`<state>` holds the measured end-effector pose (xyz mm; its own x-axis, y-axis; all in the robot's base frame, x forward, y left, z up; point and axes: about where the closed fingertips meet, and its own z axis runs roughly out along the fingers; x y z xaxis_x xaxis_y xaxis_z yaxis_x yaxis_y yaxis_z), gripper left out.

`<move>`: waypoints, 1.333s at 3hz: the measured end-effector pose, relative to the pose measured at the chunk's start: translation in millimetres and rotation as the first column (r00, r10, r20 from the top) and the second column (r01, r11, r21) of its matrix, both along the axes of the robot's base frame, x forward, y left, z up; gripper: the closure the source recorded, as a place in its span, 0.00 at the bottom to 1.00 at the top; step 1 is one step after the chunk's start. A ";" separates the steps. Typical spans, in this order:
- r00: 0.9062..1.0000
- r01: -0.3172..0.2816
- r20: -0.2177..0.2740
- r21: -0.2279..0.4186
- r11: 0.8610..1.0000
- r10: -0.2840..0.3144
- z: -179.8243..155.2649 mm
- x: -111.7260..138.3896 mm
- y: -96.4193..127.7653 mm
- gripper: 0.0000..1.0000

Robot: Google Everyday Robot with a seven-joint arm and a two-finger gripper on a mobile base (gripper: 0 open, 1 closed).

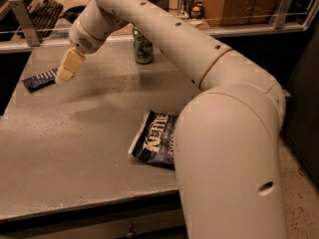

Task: Move rxbar blueberry near green can

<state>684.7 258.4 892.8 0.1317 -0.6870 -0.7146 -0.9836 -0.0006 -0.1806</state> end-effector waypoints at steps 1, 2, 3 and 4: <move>0.999 -0.004 -0.053 0.005 1.000 0.004 -24.4 -1.5 25.8 0.00; 0.996 0.004 -0.089 0.009 1.000 -0.003 -39.9 1.2 40.7 0.00; 0.994 0.005 -0.111 0.017 1.000 -0.003 -46.1 4.7 48.7 0.17; 0.992 -0.001 -0.127 0.023 1.000 0.004 -48.0 6.8 56.2 0.41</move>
Offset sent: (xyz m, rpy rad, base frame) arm 0.0087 0.0541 -0.0526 0.0212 0.1273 -0.0237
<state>691.5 314.6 844.8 0.0406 -0.6701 -0.7411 -0.9985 -0.0003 -0.0543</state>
